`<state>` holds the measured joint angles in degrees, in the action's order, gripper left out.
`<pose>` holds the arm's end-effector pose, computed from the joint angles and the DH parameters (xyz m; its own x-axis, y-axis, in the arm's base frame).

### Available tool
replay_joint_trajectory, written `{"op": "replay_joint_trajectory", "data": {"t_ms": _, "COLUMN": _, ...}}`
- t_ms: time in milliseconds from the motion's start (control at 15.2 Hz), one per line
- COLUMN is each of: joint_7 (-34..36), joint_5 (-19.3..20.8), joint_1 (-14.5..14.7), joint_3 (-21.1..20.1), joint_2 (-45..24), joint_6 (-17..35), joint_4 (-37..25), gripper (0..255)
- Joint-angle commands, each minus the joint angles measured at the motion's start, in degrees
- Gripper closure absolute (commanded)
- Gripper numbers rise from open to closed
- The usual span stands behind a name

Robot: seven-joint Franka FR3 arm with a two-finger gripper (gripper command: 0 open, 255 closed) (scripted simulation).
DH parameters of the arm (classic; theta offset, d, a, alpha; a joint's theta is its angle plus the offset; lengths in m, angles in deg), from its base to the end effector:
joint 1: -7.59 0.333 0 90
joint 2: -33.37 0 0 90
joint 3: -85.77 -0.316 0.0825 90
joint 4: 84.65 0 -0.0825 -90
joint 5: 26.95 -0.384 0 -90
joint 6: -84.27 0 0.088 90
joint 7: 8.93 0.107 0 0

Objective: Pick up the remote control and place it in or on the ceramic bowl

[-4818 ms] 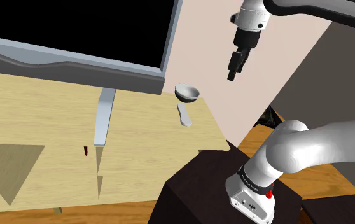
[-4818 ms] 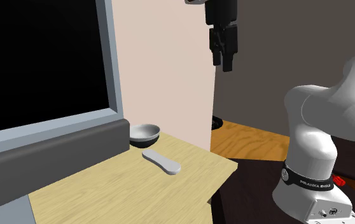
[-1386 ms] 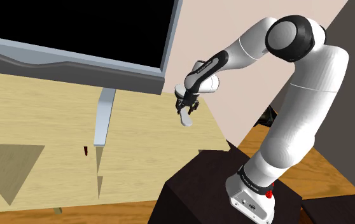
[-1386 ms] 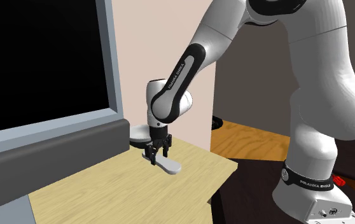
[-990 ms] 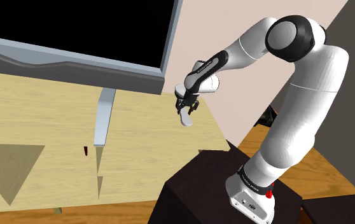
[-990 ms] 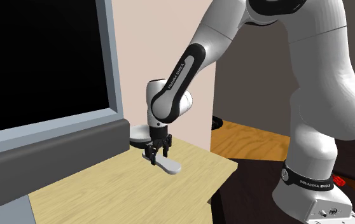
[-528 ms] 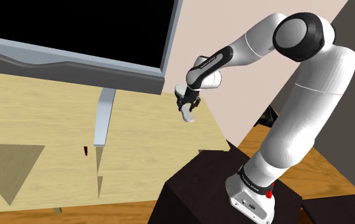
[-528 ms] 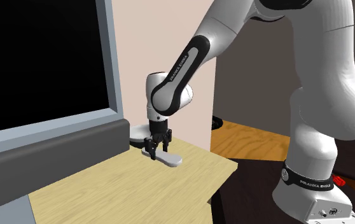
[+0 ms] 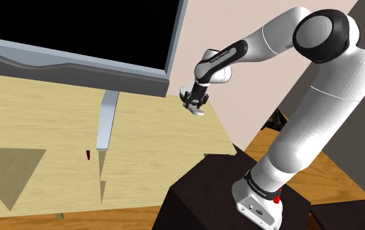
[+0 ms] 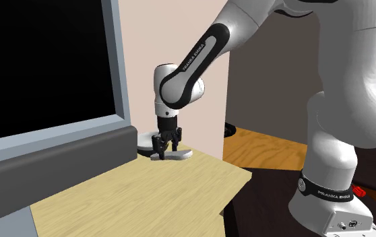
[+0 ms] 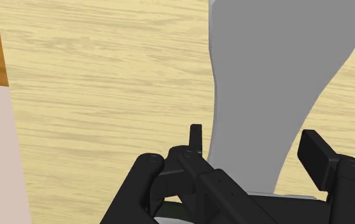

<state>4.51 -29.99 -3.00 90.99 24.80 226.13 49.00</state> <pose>0.4968 -0.1412 0.2730 0.8518 -0.5237 -0.0100 -0.5238 -0.8516 -0.0171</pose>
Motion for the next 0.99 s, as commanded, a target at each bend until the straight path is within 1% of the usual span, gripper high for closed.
{"op": "replay_joint_trajectory", "data": {"t_ms": 0, "joint_7": 0.3, "joint_5": 0.3, "joint_1": 0.0, "joint_3": 0.1, "joint_2": 1.4, "joint_6": -1.5, "joint_4": -0.2, "gripper": 255}}
{"op": "replay_joint_trajectory", "data": {"t_ms": 924, "joint_7": 1.4, "joint_5": 1.6, "joint_1": 0.1, "joint_3": 0.2, "joint_2": 8.8, "joint_6": -12.1, "joint_4": -3.5, "gripper": 255}}
